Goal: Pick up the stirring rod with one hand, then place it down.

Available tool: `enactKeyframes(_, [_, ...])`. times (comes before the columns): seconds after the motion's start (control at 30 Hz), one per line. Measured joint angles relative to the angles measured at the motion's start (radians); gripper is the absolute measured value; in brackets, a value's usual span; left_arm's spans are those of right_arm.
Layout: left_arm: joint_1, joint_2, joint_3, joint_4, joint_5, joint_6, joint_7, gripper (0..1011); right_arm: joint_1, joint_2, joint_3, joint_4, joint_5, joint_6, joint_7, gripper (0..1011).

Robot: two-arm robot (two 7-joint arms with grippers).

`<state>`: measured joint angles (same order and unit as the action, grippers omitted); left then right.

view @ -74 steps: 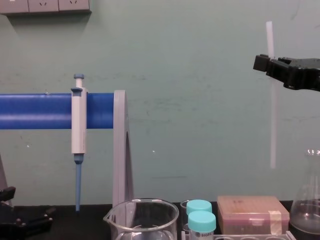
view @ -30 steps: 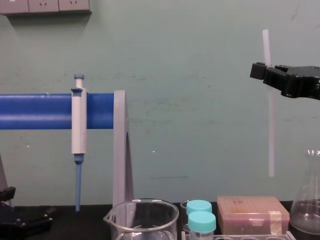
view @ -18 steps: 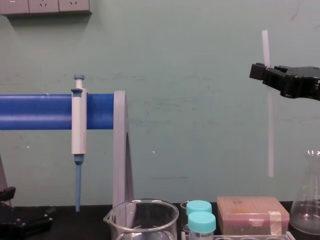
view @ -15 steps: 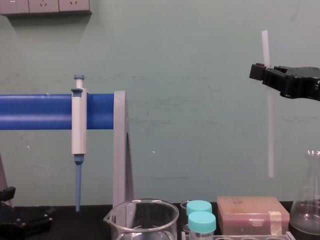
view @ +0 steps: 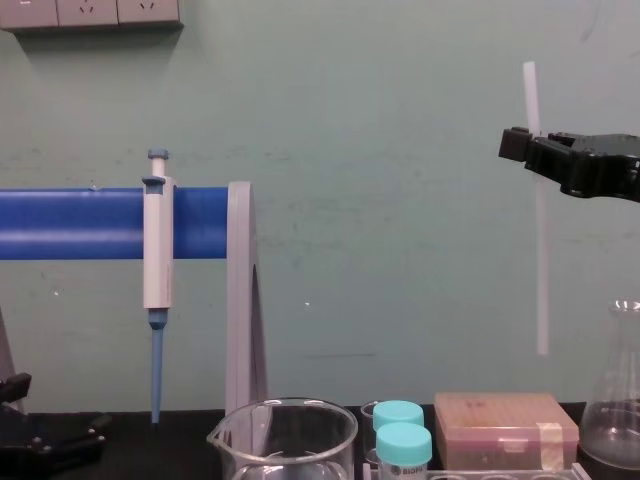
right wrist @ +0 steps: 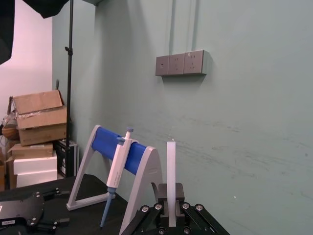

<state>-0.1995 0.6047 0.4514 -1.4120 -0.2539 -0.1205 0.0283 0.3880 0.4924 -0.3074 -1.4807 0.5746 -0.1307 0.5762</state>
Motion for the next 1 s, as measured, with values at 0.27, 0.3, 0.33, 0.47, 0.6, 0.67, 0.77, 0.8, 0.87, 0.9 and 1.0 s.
enactKeyframes(0.27, [0.000, 0.000, 0.000, 0.000, 0.000, 0.000, 0.000, 1000, -0.003, 0.003, 0.001, -0.002, -0.001, 0.000, 0.000, 66])
enactKeyframes(0.3, [0.000, 0.000, 0.000, 0.000, 0.000, 0.000, 0.000, 1000, -0.004, 0.003, 0.001, -0.002, -0.001, 0.000, 0.000, 66])
enactKeyframes(0.33, [0.000, 0.000, 0.000, 0.000, 0.000, 0.000, 0.000, 1000, -0.004, 0.003, 0.001, -0.002, -0.001, 0.000, 0.000, 66])
enactKeyframes(0.47, [0.000, 0.000, 0.000, 0.000, 0.000, 0.000, 0.000, 1000, -0.006, 0.004, 0.001, -0.005, -0.001, 0.000, 0.000, 67])
enactKeyframes(0.6, [0.000, 0.000, 0.000, 0.000, 0.000, 0.000, 0.000, 1000, -0.010, 0.009, 0.002, -0.009, 0.003, 0.002, 0.007, 66])
enactKeyframes(0.67, [0.000, 0.000, 0.000, 0.000, 0.000, 0.000, 0.000, 1000, -0.016, 0.017, 0.002, -0.013, 0.015, 0.006, 0.023, 66])
enactKeyframes(0.77, [0.000, 0.000, 0.000, 0.000, 0.000, 0.000, 0.000, 1000, -0.033, 0.033, 0.001, -0.024, 0.036, 0.009, 0.055, 67])
enactKeyframes(0.8, [0.000, 0.000, 0.000, 0.000, 0.000, 0.000, 0.000, 1000, -0.037, 0.037, 0.000, -0.027, 0.042, 0.010, 0.062, 67])
enactKeyframes(0.87, [0.000, 0.000, 0.000, 0.000, 0.000, 0.000, 0.000, 1000, -0.053, 0.050, -0.002, -0.037, 0.058, 0.011, 0.080, 66])
enactKeyframes(0.9, [0.000, 0.000, 0.000, 0.000, 0.000, 0.000, 0.000, 1000, -0.059, 0.054, -0.003, -0.039, 0.065, 0.011, 0.086, 66])
enactKeyframes(1.0, [0.000, 0.000, 0.000, 0.000, 0.000, 0.000, 0.000, 1000, -0.077, 0.068, -0.007, -0.046, 0.087, 0.013, 0.107, 66])
